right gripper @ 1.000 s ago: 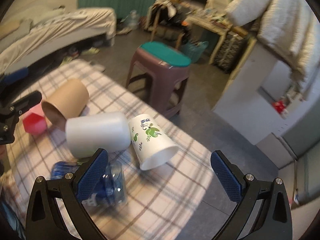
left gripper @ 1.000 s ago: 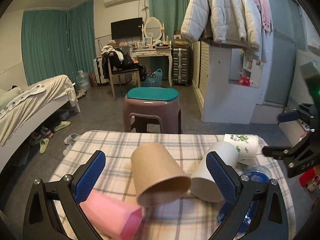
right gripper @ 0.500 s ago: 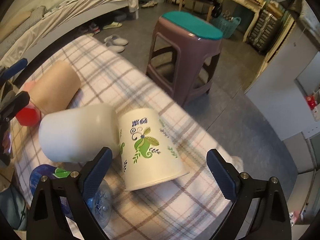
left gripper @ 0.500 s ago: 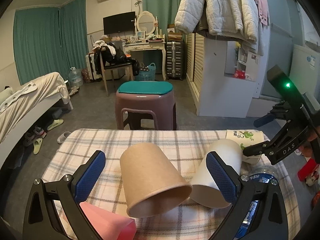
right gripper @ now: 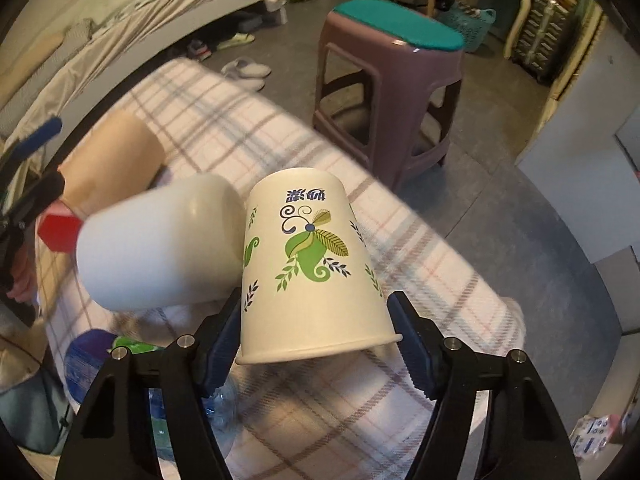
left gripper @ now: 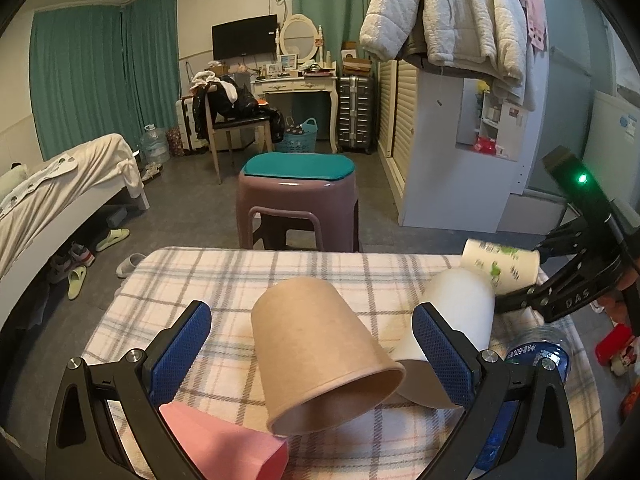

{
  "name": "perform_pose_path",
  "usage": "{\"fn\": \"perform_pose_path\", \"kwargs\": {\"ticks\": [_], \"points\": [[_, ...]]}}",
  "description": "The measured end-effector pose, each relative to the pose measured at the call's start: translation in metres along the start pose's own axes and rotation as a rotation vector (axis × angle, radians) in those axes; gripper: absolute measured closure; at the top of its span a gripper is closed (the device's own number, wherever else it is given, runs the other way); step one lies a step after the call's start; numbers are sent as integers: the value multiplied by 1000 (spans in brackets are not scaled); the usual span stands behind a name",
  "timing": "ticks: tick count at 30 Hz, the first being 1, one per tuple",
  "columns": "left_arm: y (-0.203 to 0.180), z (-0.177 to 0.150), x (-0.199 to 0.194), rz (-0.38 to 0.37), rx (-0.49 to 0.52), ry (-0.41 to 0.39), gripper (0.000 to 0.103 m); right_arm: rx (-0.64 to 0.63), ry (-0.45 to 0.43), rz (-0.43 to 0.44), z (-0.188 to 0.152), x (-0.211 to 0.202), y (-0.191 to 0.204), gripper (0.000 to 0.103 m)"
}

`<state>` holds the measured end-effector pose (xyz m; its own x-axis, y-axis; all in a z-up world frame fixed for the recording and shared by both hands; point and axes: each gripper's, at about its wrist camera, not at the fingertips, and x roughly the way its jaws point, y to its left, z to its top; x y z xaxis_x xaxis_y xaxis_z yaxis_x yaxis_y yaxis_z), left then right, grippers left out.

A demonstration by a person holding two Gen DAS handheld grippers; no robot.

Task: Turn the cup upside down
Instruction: 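Lift the leaf-print cup with the right gripper toward the left gripper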

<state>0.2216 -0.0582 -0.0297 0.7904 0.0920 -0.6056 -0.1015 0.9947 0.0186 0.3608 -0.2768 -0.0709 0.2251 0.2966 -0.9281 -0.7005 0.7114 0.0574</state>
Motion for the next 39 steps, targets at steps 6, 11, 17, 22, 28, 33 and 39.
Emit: {"fn": "perform_pose_path", "kwargs": {"ticks": [6,11,17,22,28,33,39], "points": [[8,6,-25,-1,-9,-29,0,54,-76,-134,-4,-51,22,35],[24,10,-65,-30,-36,-91,0,178,-134,-260,-16,-102,65,34],[55,1,-103,-68,-83,-135,0,285,-210,-308,-51,-132,154,34],[81,-21,-123,-81,-69,-147,0,418,-264,-269,-74,-122,215,34],[114,-56,-125,-97,-49,-114,0,519,-258,-266,-73,-80,267,34],[137,-79,-124,-91,-48,-82,0,573,-206,-272,-70,-39,280,34],[152,-92,-118,-89,-55,-50,0,570,-162,-302,-74,-11,291,34]]}}
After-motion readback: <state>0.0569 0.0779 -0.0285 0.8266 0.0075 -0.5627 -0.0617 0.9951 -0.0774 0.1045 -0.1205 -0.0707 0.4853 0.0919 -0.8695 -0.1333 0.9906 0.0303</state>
